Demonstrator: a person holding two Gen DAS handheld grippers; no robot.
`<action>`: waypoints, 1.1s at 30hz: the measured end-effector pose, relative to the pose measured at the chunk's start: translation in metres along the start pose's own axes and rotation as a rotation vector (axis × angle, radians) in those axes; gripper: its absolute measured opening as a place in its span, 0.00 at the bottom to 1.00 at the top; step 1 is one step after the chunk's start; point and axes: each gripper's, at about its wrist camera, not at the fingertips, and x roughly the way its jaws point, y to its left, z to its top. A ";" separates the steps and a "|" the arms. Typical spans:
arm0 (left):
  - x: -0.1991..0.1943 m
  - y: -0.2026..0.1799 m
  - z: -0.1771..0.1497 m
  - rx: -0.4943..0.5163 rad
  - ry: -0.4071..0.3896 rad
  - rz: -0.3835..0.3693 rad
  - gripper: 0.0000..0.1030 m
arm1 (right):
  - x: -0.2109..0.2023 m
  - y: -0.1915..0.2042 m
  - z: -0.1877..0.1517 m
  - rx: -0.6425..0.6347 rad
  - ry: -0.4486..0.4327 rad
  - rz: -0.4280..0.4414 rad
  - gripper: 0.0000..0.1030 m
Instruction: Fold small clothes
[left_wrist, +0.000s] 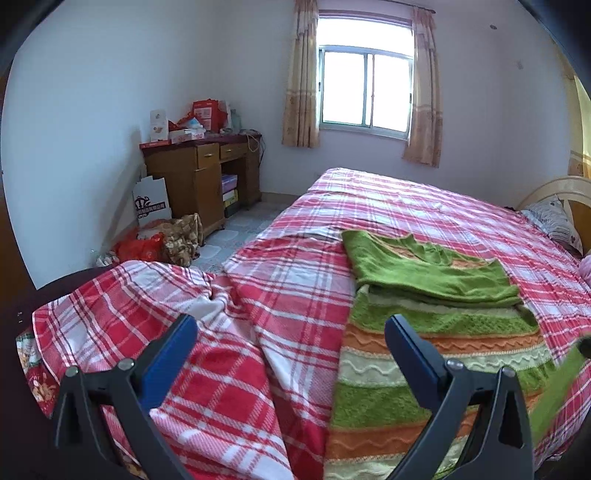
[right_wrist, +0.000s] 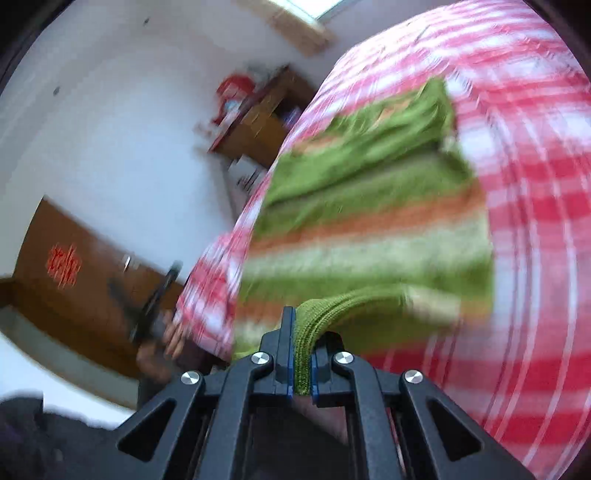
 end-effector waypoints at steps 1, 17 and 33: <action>0.001 0.002 0.002 -0.004 0.001 -0.004 1.00 | 0.005 -0.008 0.012 0.029 -0.019 -0.009 0.05; 0.025 -0.034 -0.025 0.219 0.172 -0.325 1.00 | 0.067 -0.084 0.044 0.179 -0.095 -0.132 0.05; 0.090 -0.075 -0.050 0.159 0.405 -0.414 0.17 | 0.055 -0.084 0.047 0.209 -0.134 -0.002 0.15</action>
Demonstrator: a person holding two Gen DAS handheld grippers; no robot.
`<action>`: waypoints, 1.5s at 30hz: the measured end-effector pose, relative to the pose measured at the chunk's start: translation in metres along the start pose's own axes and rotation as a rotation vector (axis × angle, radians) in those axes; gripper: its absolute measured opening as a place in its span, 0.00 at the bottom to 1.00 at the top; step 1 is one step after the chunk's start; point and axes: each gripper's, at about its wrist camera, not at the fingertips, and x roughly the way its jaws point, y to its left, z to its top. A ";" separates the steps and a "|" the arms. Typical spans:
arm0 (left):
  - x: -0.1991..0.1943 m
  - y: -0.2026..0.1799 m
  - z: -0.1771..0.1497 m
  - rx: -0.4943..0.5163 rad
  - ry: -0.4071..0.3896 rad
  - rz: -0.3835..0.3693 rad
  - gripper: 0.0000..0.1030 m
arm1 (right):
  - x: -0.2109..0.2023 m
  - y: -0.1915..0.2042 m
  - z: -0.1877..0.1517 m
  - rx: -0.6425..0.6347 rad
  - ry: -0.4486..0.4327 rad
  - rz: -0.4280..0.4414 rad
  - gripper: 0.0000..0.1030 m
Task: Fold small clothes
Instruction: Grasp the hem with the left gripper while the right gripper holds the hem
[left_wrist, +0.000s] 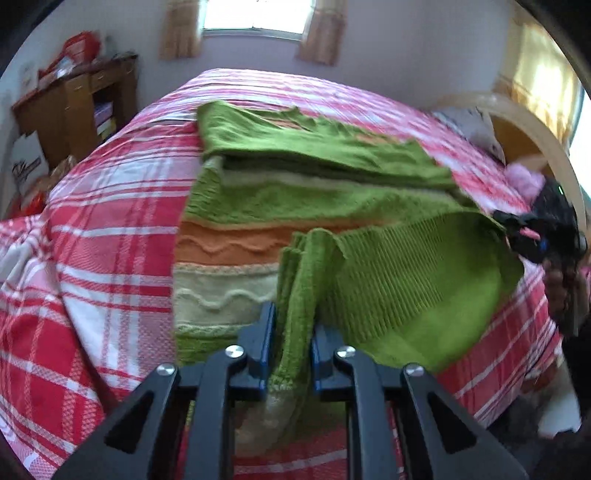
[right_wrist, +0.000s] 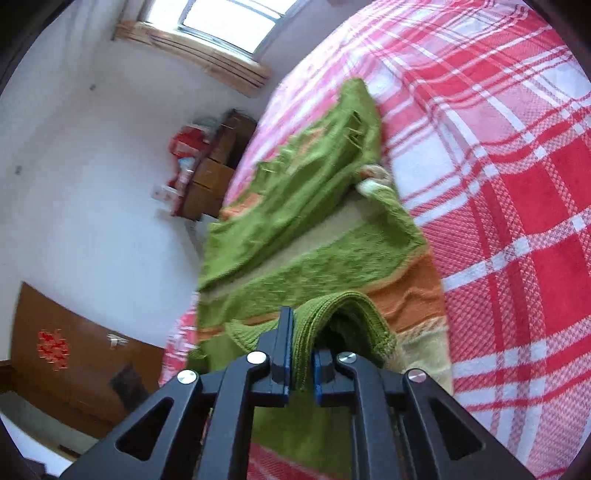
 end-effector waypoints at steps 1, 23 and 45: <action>-0.001 0.005 0.000 -0.022 -0.001 -0.002 0.17 | -0.005 0.001 0.001 0.008 -0.008 0.023 0.29; 0.006 0.043 0.002 -0.268 -0.021 -0.108 0.38 | -0.001 0.035 -0.016 -0.515 -0.088 -0.432 0.50; -0.022 0.009 0.025 -0.153 -0.145 0.002 0.05 | -0.018 0.069 -0.039 -0.585 -0.185 -0.477 0.09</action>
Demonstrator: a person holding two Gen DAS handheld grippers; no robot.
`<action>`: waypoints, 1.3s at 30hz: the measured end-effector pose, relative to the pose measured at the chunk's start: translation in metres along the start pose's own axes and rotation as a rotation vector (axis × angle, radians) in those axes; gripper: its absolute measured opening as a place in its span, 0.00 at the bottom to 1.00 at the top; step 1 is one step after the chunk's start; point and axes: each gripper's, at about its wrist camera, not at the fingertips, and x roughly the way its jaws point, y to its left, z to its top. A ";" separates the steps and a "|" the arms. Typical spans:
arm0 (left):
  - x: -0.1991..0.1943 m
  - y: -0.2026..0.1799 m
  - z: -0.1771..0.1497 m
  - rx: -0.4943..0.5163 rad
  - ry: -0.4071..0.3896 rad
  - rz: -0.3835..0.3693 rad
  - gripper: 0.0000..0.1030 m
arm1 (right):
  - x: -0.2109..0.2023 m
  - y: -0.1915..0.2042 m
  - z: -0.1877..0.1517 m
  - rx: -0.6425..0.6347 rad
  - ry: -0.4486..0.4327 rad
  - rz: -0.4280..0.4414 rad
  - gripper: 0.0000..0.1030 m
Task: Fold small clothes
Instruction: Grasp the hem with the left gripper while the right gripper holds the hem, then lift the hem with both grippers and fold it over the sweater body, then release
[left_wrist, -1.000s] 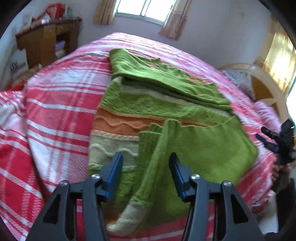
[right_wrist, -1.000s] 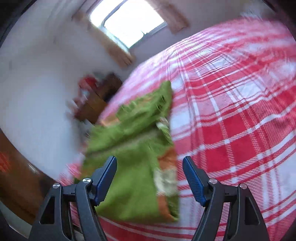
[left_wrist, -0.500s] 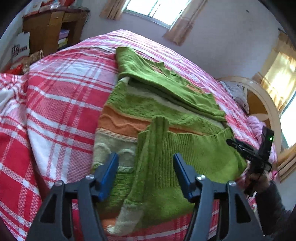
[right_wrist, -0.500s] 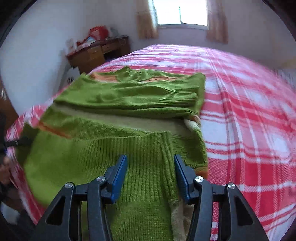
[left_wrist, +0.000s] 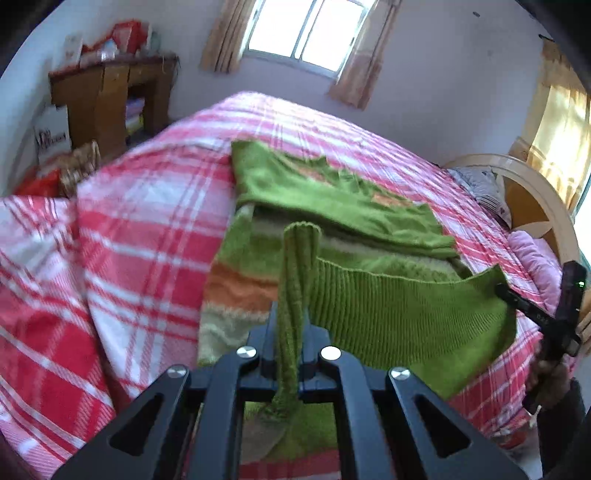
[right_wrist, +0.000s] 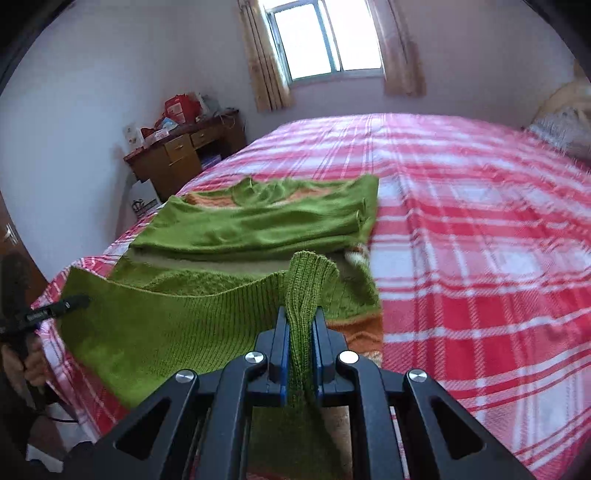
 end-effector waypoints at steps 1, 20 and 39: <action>-0.001 -0.001 0.003 0.001 -0.010 0.006 0.05 | -0.003 0.002 0.003 -0.005 -0.016 -0.008 0.09; 0.025 -0.004 0.067 -0.060 -0.089 0.140 0.05 | 0.004 0.013 0.060 0.003 -0.153 -0.136 0.09; 0.075 0.001 0.109 -0.109 -0.083 0.158 0.05 | 0.060 0.000 0.098 -0.011 -0.128 -0.207 0.09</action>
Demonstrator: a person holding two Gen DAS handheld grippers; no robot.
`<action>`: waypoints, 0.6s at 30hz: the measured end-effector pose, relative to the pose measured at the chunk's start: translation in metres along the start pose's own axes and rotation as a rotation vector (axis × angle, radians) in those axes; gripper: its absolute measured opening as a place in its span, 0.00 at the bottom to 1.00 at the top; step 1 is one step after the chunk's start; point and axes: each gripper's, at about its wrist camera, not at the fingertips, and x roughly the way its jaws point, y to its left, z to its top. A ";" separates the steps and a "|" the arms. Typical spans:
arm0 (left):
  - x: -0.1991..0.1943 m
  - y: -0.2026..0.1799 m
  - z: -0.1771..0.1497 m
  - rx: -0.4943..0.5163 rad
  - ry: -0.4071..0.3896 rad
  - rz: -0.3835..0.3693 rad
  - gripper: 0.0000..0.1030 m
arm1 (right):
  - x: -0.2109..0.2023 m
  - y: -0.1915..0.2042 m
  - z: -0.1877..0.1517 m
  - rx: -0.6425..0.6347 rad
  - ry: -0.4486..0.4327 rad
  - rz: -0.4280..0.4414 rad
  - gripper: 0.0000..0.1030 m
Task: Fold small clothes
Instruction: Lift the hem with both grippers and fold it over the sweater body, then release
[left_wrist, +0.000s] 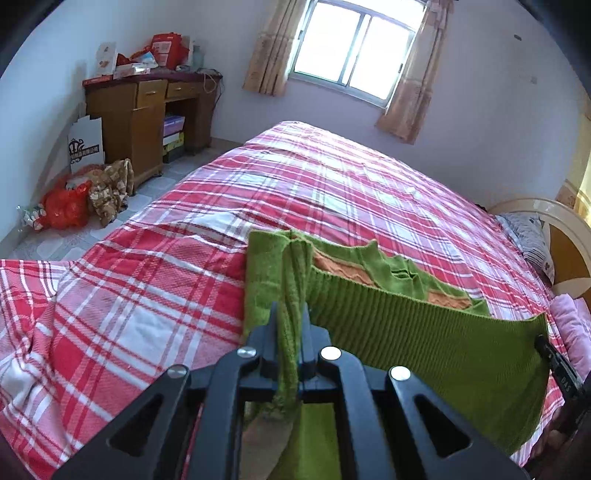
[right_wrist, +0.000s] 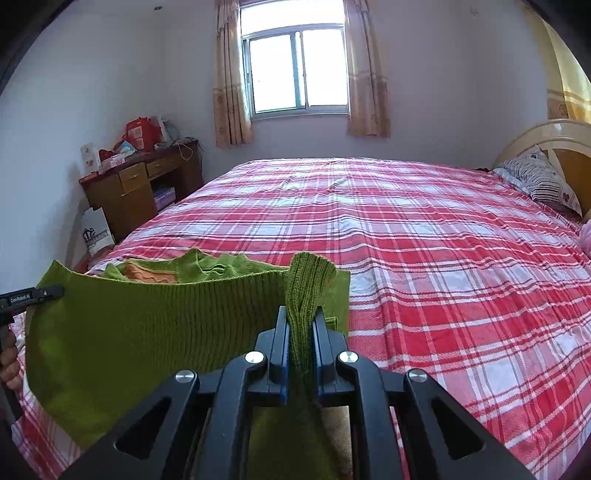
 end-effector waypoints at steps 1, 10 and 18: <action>0.003 0.000 0.002 0.000 0.000 0.002 0.05 | 0.003 0.000 0.001 0.002 0.002 -0.001 0.09; 0.024 -0.005 0.019 0.005 -0.011 0.014 0.05 | 0.028 -0.006 0.013 0.010 0.008 -0.023 0.09; 0.057 -0.015 0.046 0.012 -0.010 0.041 0.05 | 0.064 -0.012 0.037 0.006 0.016 -0.045 0.09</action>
